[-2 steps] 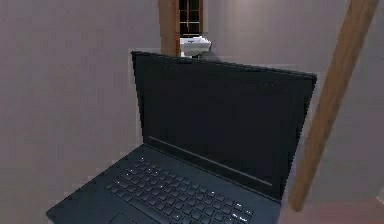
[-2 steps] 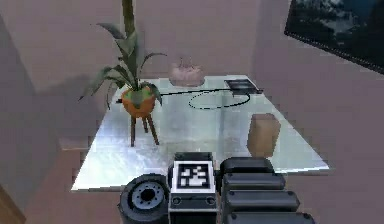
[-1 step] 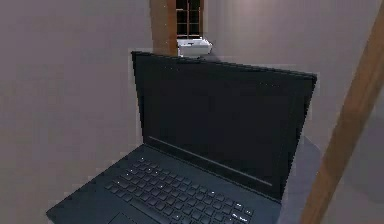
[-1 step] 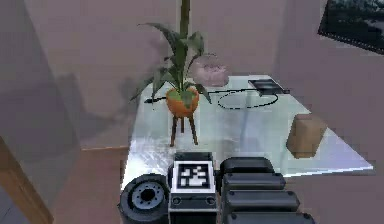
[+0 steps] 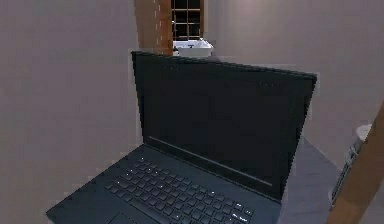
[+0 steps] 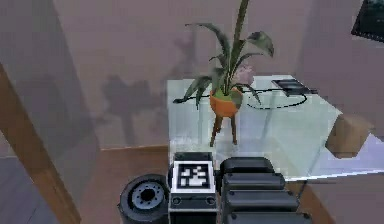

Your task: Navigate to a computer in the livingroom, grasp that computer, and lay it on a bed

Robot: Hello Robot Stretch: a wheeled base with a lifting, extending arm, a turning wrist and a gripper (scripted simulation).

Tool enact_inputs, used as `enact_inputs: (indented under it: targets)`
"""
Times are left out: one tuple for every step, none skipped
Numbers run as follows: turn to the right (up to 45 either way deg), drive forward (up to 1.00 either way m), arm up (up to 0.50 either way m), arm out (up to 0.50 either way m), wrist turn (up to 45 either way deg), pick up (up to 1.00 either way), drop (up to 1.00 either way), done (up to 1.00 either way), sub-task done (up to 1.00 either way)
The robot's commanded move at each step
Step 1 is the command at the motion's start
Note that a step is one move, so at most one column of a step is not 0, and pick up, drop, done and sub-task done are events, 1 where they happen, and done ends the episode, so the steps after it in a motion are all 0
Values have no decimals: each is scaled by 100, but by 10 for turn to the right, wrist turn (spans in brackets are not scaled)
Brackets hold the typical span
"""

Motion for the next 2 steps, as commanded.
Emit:
enact_inputs:
  targets:
    - [-450, 0, 0, 0, 0, 0, 0, 0, 0]
    - [-450, 0, 0, 0, 0, 0, 0, 0, 0]
